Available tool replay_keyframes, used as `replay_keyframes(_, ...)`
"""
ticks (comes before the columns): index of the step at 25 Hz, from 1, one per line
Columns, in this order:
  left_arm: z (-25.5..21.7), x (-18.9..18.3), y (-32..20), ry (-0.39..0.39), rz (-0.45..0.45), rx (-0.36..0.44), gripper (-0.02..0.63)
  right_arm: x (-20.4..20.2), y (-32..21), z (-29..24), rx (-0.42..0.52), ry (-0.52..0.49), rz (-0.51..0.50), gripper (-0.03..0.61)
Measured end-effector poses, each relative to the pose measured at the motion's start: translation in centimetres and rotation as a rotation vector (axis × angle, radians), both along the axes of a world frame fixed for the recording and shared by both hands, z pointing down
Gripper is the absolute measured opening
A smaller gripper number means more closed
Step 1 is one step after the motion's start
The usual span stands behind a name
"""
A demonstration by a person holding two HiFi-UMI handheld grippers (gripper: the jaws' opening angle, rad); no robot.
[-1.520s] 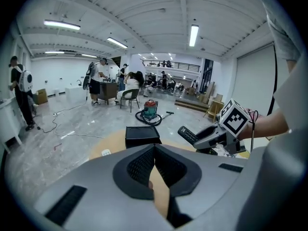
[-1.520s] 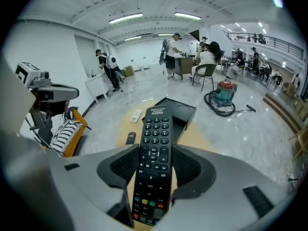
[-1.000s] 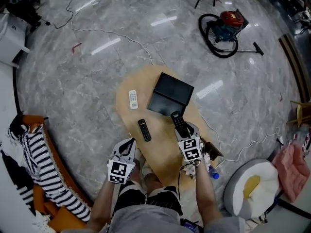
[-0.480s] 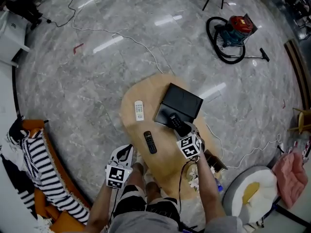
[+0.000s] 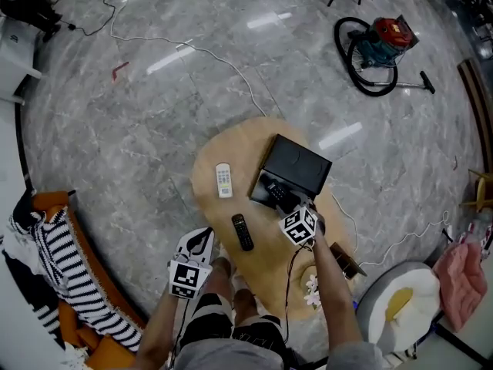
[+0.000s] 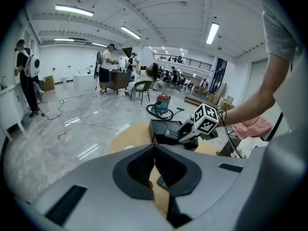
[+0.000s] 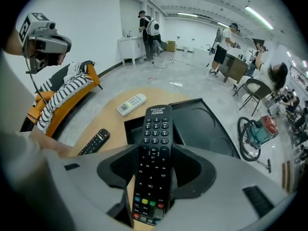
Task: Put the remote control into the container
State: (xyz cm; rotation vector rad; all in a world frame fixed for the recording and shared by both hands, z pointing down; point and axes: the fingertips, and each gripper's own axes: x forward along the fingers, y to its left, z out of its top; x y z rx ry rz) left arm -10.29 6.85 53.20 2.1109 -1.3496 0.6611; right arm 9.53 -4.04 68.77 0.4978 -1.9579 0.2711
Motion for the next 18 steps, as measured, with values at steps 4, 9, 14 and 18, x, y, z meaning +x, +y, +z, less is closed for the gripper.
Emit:
replay_keyframes(4,0.9,-0.4,-0.6,0.000,-0.003,-0.018,0.008,-0.2,-0.3,2.3,-0.039,0.023,-0.029,0.225)
replay_keyframes(9,1.9,-1.2,-1.1,0.001,-0.018,-0.036,0.008,-0.3,-0.5,4.9,-0.074,0.054,-0.056,0.225)
replay_keyframes(14,3.0,-1.9,-1.1,0.002,-0.029,-0.060,0.008,-0.7,-0.9,6.7,-0.090,0.074,-0.081,0.225)
replay_keyframes(18,3.6,-2.2,-1.2,0.004,-0.036,-0.077,0.008,-0.9,-1.2,7.8,-0.112,0.077,-0.079,0.225)
